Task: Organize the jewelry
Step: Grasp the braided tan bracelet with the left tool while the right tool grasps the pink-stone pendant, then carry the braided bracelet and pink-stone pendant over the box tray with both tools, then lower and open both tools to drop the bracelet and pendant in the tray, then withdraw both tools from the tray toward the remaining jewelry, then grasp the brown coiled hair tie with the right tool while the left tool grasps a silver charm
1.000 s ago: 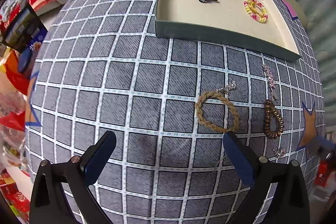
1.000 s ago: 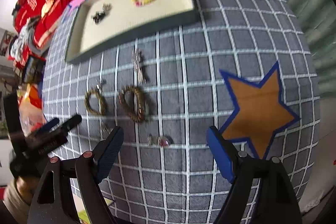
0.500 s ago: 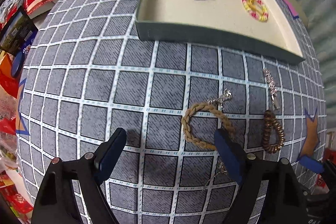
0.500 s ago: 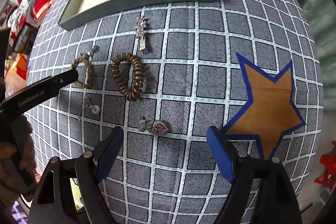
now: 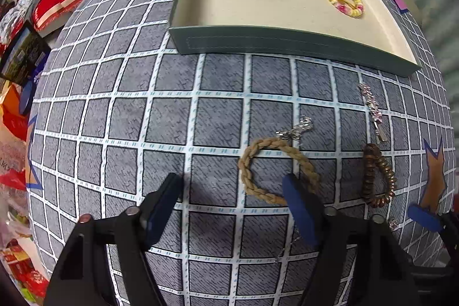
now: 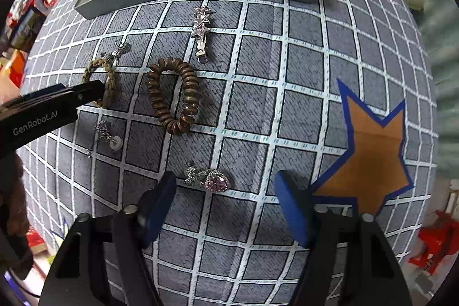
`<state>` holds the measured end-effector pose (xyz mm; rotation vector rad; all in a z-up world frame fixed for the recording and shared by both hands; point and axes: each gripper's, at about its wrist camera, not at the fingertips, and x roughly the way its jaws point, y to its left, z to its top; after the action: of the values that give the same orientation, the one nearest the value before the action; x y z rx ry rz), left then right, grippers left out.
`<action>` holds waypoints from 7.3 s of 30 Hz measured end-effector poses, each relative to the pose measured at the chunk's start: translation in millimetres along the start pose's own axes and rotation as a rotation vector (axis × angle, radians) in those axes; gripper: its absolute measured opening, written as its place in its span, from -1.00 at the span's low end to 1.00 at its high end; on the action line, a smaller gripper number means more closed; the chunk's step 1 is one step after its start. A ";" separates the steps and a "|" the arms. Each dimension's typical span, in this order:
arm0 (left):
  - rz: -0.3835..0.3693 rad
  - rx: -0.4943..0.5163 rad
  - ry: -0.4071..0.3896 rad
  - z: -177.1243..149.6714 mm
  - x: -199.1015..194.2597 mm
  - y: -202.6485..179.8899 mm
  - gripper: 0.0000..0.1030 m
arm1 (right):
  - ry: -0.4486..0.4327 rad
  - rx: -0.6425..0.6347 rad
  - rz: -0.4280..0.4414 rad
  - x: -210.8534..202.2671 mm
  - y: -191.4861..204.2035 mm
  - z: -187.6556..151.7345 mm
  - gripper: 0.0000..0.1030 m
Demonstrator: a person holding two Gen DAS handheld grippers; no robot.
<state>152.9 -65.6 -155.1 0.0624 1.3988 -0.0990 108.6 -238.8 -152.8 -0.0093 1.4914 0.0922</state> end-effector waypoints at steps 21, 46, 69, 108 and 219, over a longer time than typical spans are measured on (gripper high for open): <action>-0.130 0.001 -0.035 7.4 -38.1 -58.1 -0.71 | -0.001 0.078 0.068 -15.3 -5.5 -5.7 -0.41; -0.232 -0.007 -0.253 56.2 -128.6 16.7 -0.71 | -0.176 0.168 0.183 -107.4 -60.2 69.7 -0.40; -0.167 -0.051 -0.225 145.8 -72.8 -5.2 -0.71 | -0.200 0.130 0.212 -83.7 -80.7 200.3 -0.41; -0.002 0.026 -0.100 160.9 7.3 -33.0 -0.70 | -0.081 0.103 0.182 6.4 -76.0 230.5 -0.37; -0.020 0.229 -0.091 28.0 -11.7 -26.6 1.00 | 0.020 0.194 0.217 -33.4 -56.2 43.7 0.79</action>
<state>175.6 -94.6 -138.5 0.2309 1.2927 -0.2753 153.3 -293.9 -118.9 0.3091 1.5119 0.1225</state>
